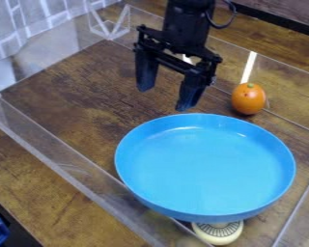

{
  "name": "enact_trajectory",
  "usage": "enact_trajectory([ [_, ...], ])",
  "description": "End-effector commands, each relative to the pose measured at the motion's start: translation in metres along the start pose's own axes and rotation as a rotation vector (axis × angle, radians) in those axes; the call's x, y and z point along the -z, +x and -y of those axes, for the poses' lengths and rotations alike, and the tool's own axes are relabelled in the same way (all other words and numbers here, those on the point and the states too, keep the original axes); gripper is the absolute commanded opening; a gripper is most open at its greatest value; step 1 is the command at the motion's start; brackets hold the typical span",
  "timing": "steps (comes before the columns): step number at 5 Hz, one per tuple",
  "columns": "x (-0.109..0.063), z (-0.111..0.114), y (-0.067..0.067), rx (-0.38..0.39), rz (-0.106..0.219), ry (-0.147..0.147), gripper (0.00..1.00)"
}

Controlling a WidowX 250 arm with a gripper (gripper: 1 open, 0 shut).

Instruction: Put the orange ball in the blue tray

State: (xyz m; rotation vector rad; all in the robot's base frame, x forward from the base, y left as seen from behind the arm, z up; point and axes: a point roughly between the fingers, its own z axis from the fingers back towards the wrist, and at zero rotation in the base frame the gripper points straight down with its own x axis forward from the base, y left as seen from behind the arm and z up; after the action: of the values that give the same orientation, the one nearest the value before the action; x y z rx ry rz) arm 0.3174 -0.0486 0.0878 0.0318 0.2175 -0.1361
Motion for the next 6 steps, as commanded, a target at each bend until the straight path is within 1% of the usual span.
enact_trajectory([
  [1,-0.018,0.009,0.01,0.057,0.062,0.007,1.0],
  [3,-0.009,0.014,0.018,0.107,0.033,0.01,1.0],
  [4,-0.004,0.017,0.023,0.12,0.022,0.009,1.0],
  [6,0.002,0.015,0.034,0.151,0.007,0.017,1.0],
])
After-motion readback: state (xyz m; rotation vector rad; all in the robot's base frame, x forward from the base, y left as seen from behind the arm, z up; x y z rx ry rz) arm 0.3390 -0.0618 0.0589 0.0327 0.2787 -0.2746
